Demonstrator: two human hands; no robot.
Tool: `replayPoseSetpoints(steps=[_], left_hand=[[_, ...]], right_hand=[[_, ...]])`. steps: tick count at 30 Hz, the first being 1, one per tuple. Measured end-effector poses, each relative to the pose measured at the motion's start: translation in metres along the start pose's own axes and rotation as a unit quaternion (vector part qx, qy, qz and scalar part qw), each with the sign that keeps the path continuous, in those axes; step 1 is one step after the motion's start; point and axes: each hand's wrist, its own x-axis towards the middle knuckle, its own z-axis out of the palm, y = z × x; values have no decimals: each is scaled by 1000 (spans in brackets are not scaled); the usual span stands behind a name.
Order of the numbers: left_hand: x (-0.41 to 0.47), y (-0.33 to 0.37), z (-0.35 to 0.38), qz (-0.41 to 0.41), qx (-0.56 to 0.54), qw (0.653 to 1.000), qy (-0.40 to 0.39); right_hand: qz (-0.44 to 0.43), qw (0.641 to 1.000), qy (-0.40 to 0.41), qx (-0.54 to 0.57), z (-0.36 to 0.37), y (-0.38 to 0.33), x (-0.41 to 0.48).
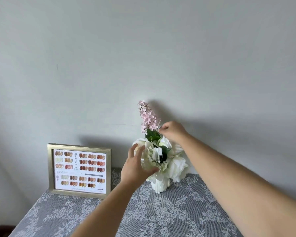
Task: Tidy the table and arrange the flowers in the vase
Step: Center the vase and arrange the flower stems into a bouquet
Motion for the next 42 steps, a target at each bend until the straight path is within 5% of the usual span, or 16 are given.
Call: replayPoseSetpoints(steps=[6, 13, 28, 35, 42], left_hand=[[4, -2, 1, 8, -3, 1000, 11], [7, -5, 5, -2, 1, 1000, 21], [12, -5, 1, 7, 3, 1000, -7], [7, -11, -4, 8, -26, 1000, -11], [5, -7, 0, 19, -66, 997, -31]], right_hand=[[69, 992, -92, -50, 17, -4, 31], [48, 997, -5, 55, 27, 8, 31], [18, 999, 27, 38, 23, 17, 11], [-5, 986, 123, 111, 10, 42, -39], [-46, 983, 98, 146, 47, 51, -64]])
